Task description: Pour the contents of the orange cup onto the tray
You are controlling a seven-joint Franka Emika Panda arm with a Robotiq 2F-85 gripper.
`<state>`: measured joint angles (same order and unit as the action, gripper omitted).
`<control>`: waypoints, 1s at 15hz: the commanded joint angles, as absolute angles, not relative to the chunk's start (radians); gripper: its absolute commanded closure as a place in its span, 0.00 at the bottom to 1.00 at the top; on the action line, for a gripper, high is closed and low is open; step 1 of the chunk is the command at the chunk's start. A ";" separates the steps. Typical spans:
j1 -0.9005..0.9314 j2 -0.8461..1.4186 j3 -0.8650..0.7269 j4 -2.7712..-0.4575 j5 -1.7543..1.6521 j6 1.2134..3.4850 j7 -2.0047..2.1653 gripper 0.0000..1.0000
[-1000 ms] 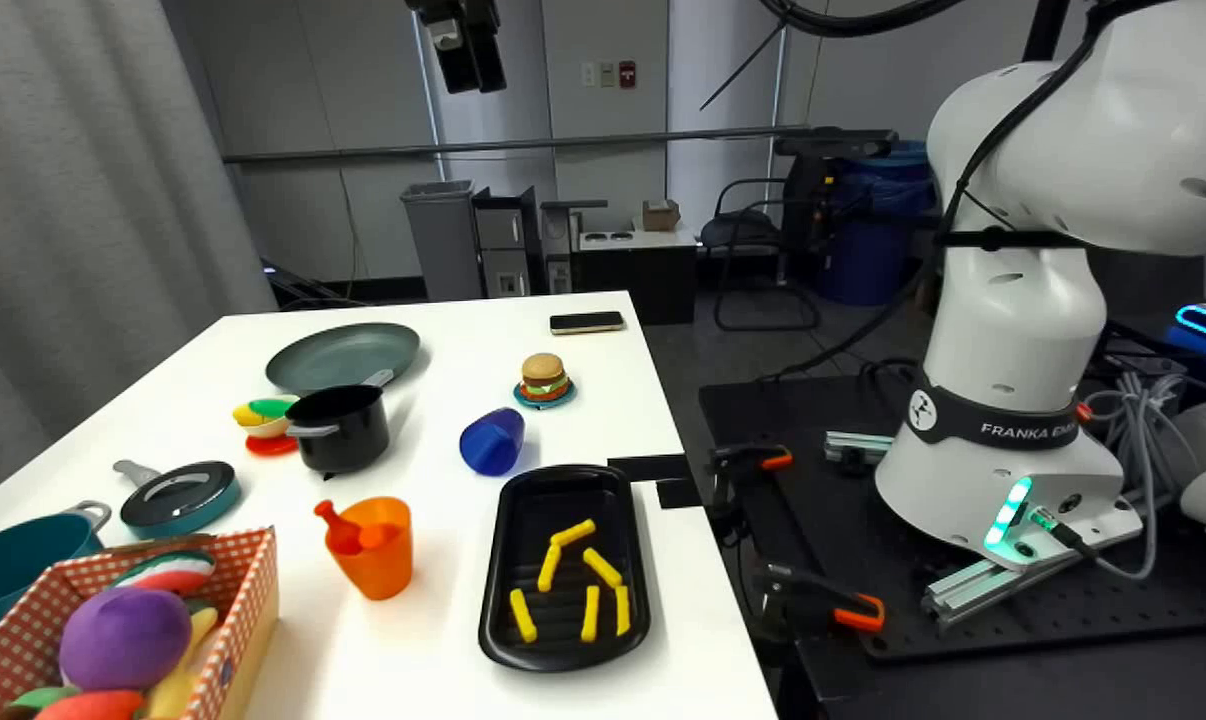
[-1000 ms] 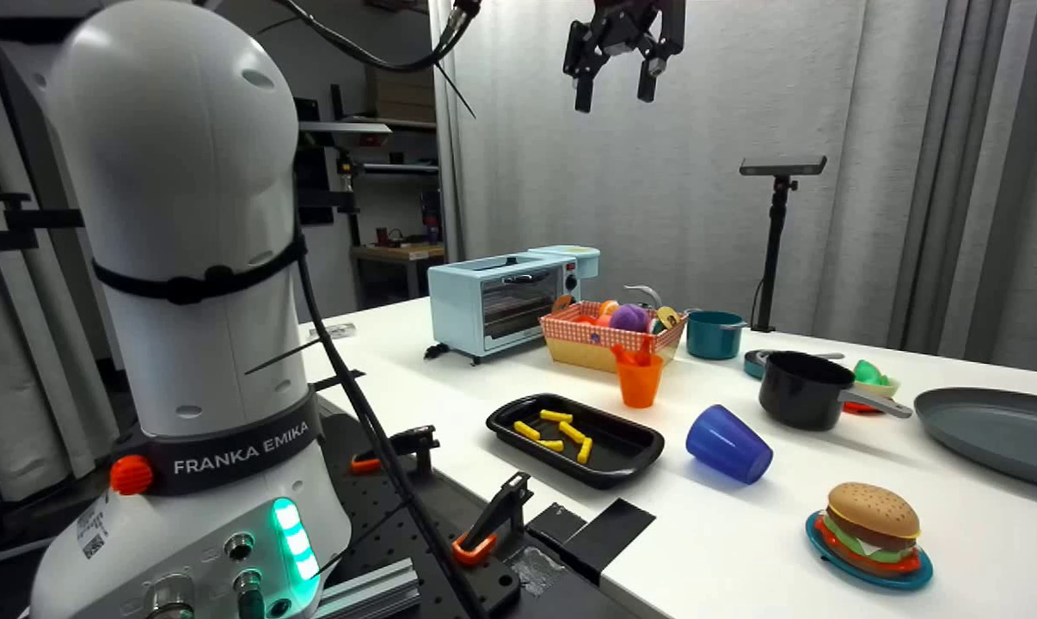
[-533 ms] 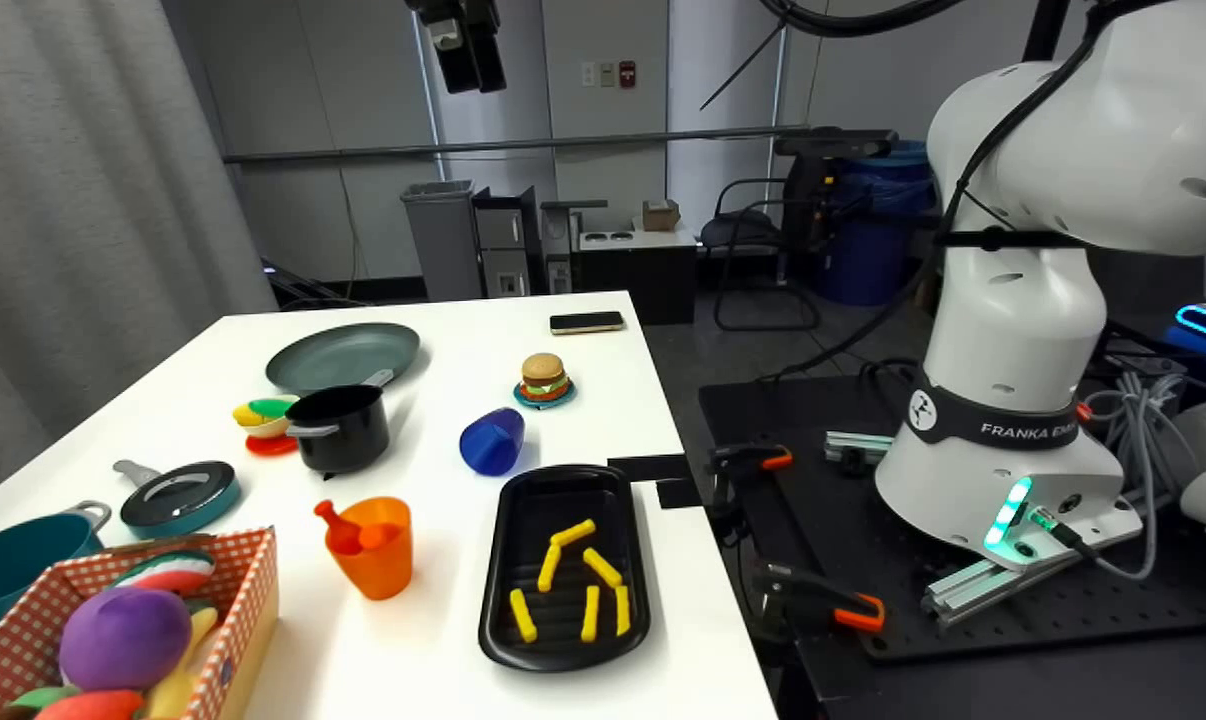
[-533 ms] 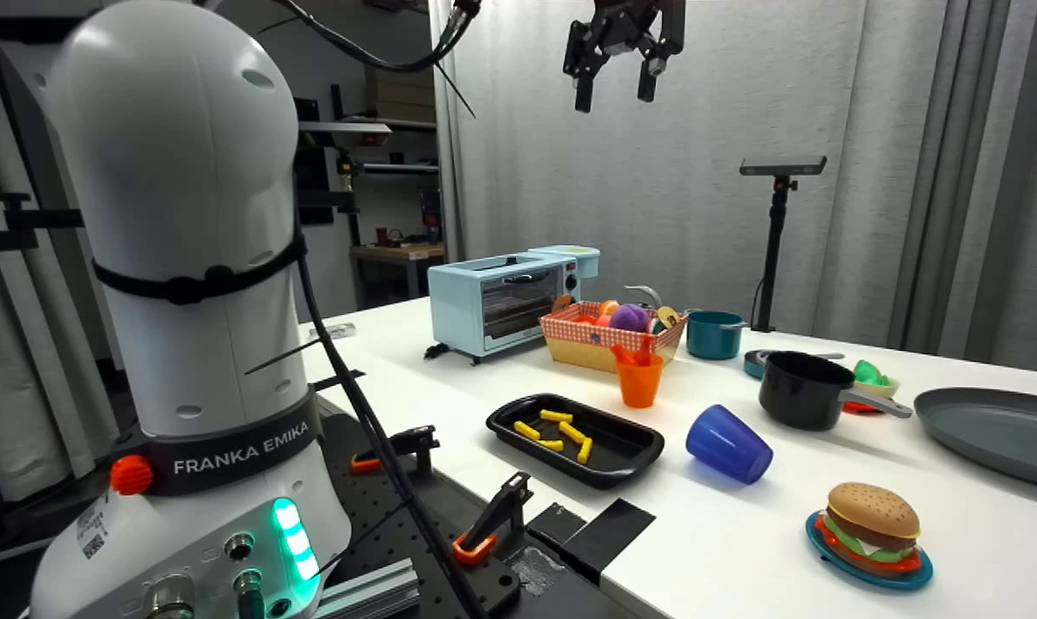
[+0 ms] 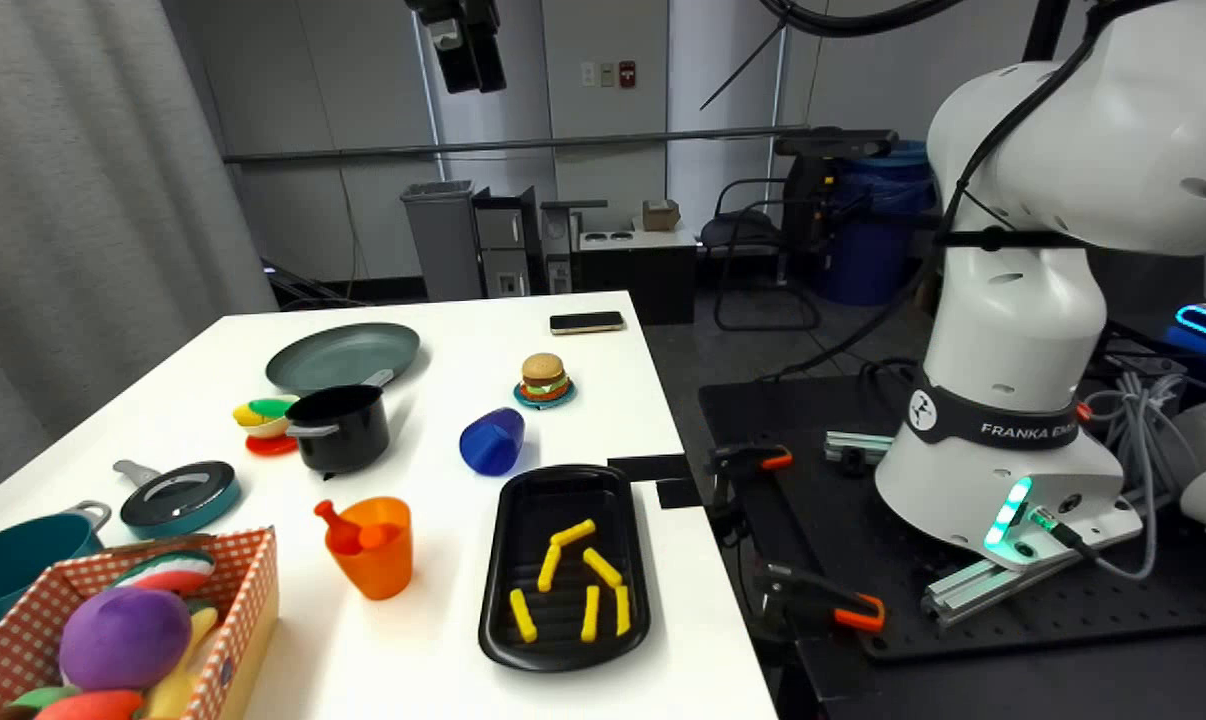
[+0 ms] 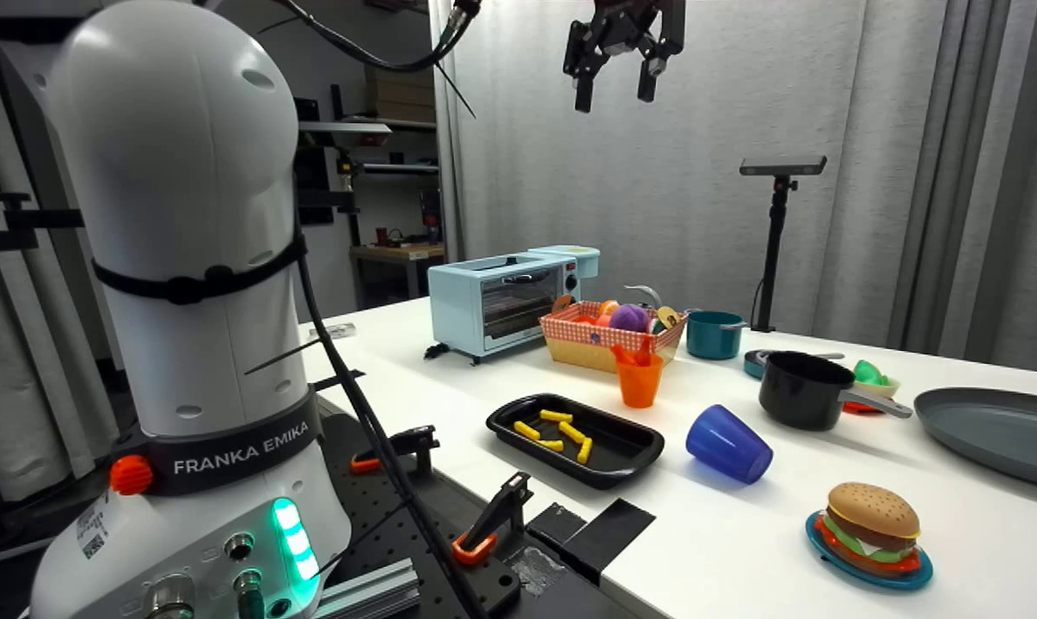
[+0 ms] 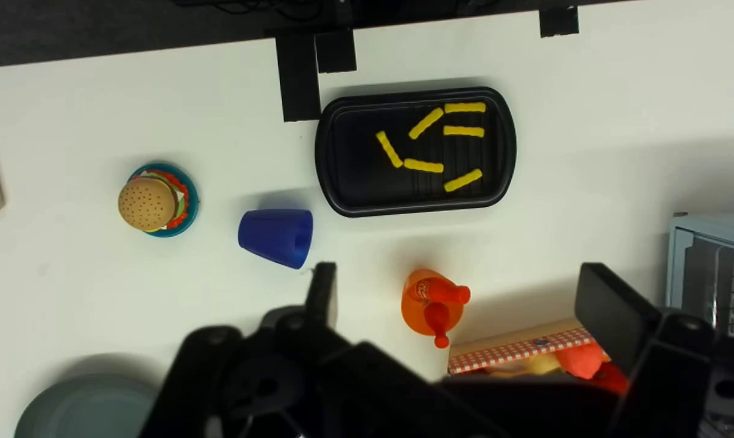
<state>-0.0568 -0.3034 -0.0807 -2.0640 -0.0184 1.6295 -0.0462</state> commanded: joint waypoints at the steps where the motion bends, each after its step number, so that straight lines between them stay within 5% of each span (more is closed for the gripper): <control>1: -0.059 -0.303 -0.079 -2.062 -0.018 1.628 -0.047 0.00; 15: -0.059 -0.301 -0.075 -2.069 -0.026 1.640 -0.041 0.00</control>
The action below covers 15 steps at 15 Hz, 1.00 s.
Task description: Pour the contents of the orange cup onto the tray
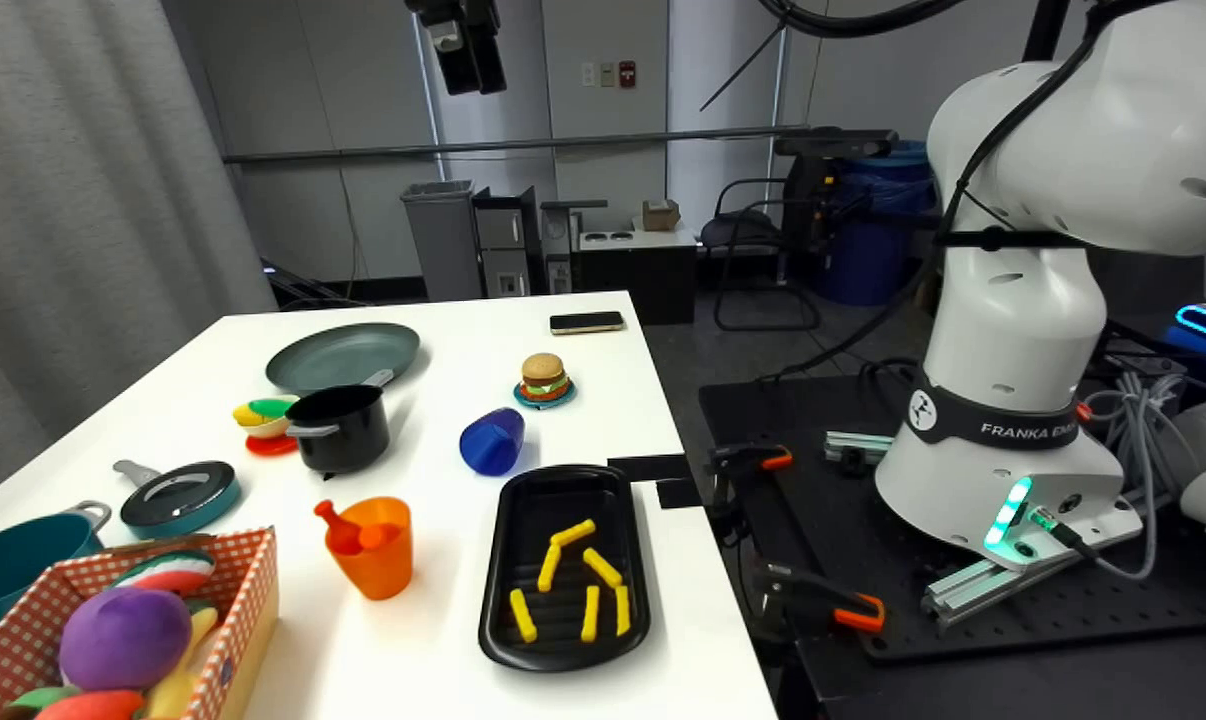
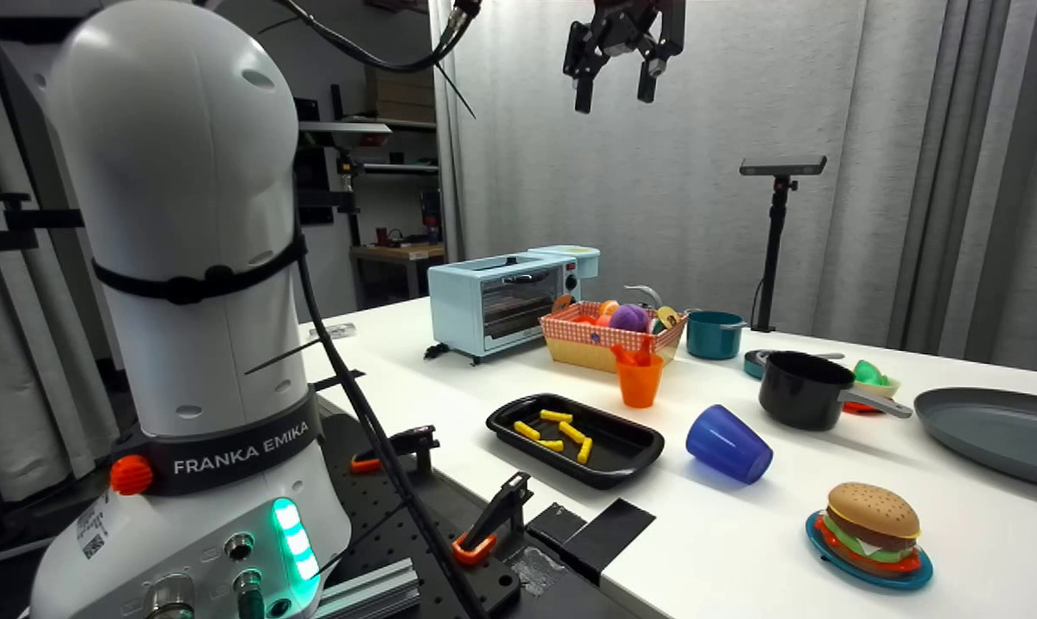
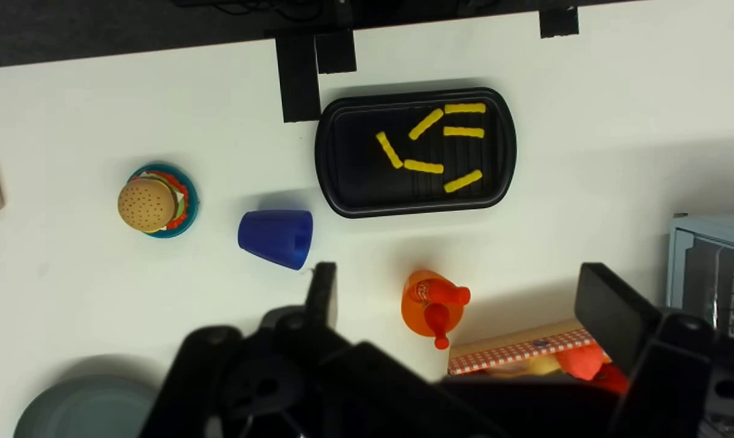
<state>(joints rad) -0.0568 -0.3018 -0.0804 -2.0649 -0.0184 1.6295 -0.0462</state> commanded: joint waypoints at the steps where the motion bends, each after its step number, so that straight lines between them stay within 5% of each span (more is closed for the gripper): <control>1: -0.057 -0.300 -0.072 -2.073 -0.029 1.647 -0.040 0.00; 15: -0.028 -0.223 0.003 -2.170 -0.039 1.921 0.014 0.00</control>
